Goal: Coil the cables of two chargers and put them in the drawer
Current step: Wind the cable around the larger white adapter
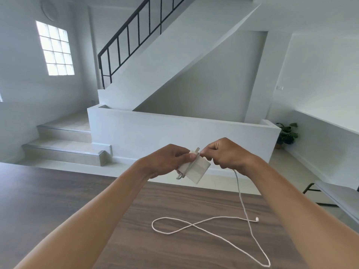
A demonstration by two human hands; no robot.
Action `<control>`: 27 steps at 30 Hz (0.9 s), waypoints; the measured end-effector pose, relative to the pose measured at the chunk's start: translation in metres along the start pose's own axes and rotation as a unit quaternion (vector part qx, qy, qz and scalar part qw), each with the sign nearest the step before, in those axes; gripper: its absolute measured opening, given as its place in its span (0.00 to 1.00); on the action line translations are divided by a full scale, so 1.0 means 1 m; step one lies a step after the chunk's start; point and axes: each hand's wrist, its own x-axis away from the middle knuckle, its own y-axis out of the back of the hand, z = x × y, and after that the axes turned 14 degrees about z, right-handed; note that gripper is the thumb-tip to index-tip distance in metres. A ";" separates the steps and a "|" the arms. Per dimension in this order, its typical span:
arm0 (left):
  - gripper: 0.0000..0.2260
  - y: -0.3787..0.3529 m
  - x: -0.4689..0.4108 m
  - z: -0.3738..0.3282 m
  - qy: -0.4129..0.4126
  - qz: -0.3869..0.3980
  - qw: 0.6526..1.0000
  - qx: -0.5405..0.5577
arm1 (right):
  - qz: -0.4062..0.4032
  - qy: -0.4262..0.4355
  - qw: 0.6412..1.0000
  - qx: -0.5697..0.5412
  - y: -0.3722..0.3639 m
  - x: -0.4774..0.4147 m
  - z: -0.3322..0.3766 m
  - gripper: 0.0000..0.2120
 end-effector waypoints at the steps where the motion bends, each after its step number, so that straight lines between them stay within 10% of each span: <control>1: 0.18 0.000 -0.001 0.001 0.004 -0.011 1.000 0.002 | -0.005 -0.005 1.000 0.000 -0.001 -0.001 0.001 0.19; 14: 0.17 -0.006 -0.034 -0.007 -0.009 -0.161 0.979 0.125 | -0.309 0.112 0.926 0.183 -0.052 -0.006 -0.015 0.14; 27: 0.18 -0.006 -0.046 -0.017 0.014 -0.192 0.933 0.305 | -0.385 0.252 0.885 0.075 -0.085 -0.007 -0.046 0.11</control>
